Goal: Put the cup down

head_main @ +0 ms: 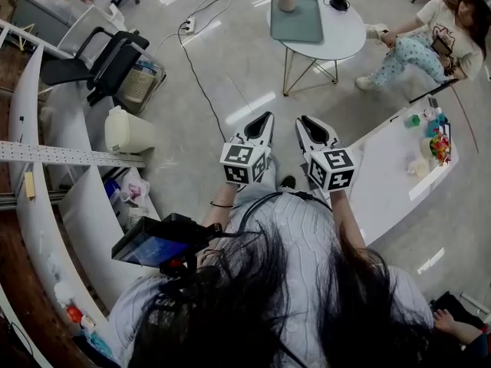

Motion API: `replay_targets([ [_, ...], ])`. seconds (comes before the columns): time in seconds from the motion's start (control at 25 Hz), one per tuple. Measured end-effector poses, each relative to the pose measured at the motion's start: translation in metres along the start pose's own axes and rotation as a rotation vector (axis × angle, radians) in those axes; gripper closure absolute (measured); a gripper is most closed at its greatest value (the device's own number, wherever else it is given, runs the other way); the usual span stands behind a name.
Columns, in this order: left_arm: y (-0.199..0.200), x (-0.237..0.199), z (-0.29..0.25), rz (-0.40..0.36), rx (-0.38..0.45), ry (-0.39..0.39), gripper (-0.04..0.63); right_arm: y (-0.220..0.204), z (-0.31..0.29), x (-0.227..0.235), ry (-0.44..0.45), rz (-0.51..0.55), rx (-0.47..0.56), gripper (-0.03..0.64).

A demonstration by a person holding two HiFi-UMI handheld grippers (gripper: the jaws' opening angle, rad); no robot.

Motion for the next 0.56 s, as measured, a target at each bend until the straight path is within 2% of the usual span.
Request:
replay_targets([
  [0.56, -0.0030, 0.0101, -0.0012, 0.004, 0.001, -0.023, 0.575, 0.0069, 0.0092, 0.0091, -0.031, 0.017, 0.010, 0.547],
])
Point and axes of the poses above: the fingertips, and each gripper's own axes: z backward along the fingers, x to its right, y out of its top, the point moved 9 cm from there along z, backward along the fingers, and after that the axes turned 13 degrees about x, right-handed, at the moved point
